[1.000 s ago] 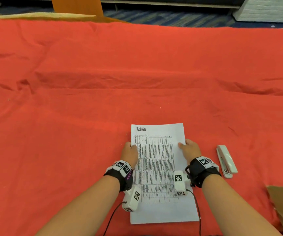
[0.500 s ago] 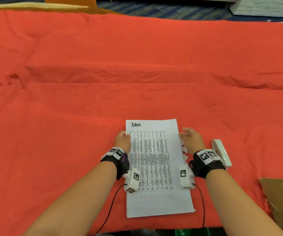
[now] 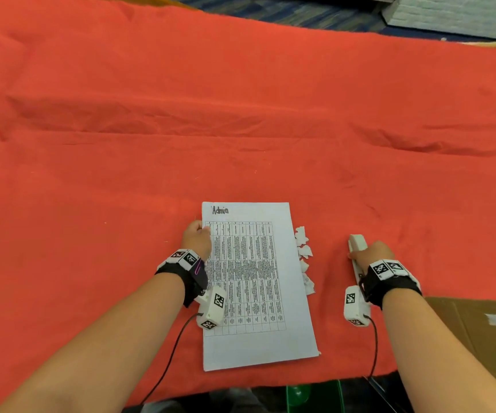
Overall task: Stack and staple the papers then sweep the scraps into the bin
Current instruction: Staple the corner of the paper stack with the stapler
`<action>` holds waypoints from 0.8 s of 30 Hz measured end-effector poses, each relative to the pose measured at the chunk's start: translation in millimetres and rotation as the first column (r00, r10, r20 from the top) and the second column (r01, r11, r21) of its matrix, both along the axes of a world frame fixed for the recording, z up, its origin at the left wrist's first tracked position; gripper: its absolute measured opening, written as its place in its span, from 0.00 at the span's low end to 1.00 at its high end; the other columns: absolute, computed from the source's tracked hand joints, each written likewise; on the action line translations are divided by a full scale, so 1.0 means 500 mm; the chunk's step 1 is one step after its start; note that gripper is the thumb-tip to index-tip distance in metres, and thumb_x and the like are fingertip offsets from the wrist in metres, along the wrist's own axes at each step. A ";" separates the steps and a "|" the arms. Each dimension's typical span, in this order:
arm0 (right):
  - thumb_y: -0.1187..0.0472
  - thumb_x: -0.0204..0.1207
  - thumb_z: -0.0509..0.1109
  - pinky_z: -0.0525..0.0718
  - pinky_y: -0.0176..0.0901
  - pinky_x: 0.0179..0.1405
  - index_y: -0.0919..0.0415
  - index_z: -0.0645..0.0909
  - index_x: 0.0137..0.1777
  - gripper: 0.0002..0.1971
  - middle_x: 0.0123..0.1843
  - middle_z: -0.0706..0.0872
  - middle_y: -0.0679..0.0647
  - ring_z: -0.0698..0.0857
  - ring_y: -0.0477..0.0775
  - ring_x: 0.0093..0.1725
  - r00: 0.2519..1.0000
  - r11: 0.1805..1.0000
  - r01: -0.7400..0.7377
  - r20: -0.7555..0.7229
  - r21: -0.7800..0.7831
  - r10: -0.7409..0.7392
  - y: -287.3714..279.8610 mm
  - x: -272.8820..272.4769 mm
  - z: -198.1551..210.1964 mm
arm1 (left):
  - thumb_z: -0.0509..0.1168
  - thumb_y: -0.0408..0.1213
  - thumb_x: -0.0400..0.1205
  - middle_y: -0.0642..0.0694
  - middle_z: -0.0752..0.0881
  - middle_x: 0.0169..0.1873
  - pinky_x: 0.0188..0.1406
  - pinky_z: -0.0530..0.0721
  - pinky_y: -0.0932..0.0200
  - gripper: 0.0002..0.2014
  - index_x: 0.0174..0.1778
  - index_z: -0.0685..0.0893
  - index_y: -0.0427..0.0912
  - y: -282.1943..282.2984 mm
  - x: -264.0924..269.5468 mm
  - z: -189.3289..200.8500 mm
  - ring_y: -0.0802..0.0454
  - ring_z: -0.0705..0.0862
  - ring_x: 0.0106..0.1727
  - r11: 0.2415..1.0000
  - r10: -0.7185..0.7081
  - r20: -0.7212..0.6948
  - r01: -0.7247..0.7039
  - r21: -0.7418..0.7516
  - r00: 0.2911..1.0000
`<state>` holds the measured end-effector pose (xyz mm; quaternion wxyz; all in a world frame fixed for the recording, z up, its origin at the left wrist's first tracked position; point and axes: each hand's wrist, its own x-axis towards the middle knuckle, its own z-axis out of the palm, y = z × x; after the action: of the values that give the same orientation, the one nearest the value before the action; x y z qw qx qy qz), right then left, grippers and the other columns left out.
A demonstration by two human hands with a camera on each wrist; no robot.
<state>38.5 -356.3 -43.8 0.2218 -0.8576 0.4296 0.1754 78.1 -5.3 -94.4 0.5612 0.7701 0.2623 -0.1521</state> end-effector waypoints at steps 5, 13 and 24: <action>0.56 0.74 0.72 0.77 0.50 0.43 0.72 0.72 0.63 0.24 0.57 0.84 0.70 0.84 0.69 0.55 0.947 0.998 -0.011 0.320 0.062 -0.009 0.038 0.062 0.063 | 0.53 0.32 0.85 0.40 0.85 0.44 0.26 0.70 0.61 0.12 0.54 0.81 0.38 -0.001 -0.006 0.009 0.52 0.73 0.29 0.999 0.007 0.010 -0.006 -0.032 1.000; 0.64 0.65 0.74 0.83 0.51 0.36 0.57 0.79 0.45 0.10 0.35 0.78 0.52 0.79 0.55 0.35 0.736 0.714 -0.294 0.627 0.636 -0.255 0.288 0.227 0.163 | 0.54 0.30 0.85 0.39 0.87 0.45 0.25 0.74 0.59 0.11 0.52 0.80 0.45 -0.001 -0.018 0.018 0.49 0.75 0.28 0.991 0.055 0.085 -0.044 -0.128 0.995; 0.40 0.70 0.72 0.74 0.39 0.33 0.56 0.72 0.41 0.20 0.31 0.78 0.47 0.79 0.48 0.31 0.744 0.718 -0.489 0.667 0.495 0.047 0.510 0.275 0.034 | 0.54 0.29 0.86 0.43 0.90 0.43 0.28 0.83 0.57 0.16 0.64 0.73 0.52 -0.007 -0.026 0.020 0.48 0.85 0.34 0.957 0.122 0.170 -0.071 -0.281 0.978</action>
<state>176.2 -101.3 -26.8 0.5979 -0.7921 0.1091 0.0566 65.0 -8.6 -84.4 0.6908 0.6823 0.2228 -0.0867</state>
